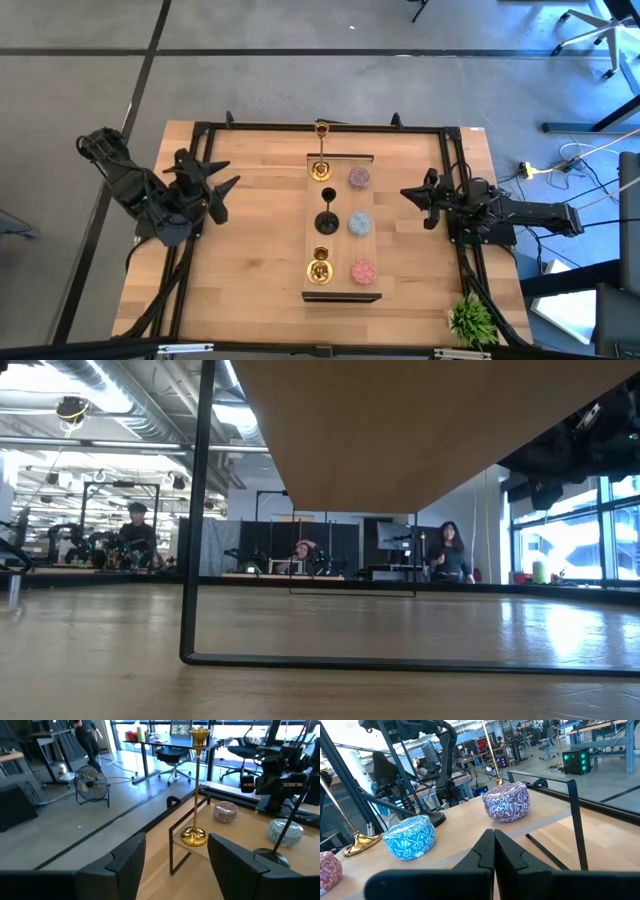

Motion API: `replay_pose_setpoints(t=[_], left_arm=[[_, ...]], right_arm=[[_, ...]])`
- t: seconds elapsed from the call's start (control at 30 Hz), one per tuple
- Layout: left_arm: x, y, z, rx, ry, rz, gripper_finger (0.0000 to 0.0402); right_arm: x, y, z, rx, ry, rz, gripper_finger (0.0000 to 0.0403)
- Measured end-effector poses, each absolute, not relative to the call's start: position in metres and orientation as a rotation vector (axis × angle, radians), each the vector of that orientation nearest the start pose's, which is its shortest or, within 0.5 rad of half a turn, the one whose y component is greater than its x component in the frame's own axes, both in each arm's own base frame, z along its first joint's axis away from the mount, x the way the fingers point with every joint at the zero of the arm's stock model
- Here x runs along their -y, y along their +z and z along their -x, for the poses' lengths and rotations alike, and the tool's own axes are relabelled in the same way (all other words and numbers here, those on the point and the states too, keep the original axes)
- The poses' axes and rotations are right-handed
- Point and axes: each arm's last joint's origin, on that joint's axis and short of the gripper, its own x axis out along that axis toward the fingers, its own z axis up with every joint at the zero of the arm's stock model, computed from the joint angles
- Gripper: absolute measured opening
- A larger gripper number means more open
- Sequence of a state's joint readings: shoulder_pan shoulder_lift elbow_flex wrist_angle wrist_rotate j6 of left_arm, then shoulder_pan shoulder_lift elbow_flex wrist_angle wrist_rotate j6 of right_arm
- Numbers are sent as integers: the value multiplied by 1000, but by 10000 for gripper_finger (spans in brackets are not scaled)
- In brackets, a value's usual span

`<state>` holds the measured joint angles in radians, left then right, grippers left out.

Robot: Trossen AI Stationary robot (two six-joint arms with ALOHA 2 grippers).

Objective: Pick & Place candle stick holders
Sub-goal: Return to Home Position

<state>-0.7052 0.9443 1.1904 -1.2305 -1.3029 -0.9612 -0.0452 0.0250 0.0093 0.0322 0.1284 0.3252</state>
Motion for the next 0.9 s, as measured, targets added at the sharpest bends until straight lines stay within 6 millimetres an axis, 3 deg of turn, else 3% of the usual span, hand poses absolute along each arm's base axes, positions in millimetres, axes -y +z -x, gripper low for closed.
replay_pose_setpoints(t=[0.33, 0.53, 0.77, 0.9], left_arm=[[68, 380, -118, -182, 686, 1, 192], [63, 377, -113, -251, 580, -8, 116], [59, 354, -125, -158, 541, 122, 17], [52, 339, -139, -117, 468, 140, 3]], right_arm=[[8, 168, -98, 45, -170, -325, 0], [8, 168, -98, 45, -170, -325, 0], [8, 168, -98, 45, -170, -325, 0], [8, 168, -98, 45, -170, -325, 0]])
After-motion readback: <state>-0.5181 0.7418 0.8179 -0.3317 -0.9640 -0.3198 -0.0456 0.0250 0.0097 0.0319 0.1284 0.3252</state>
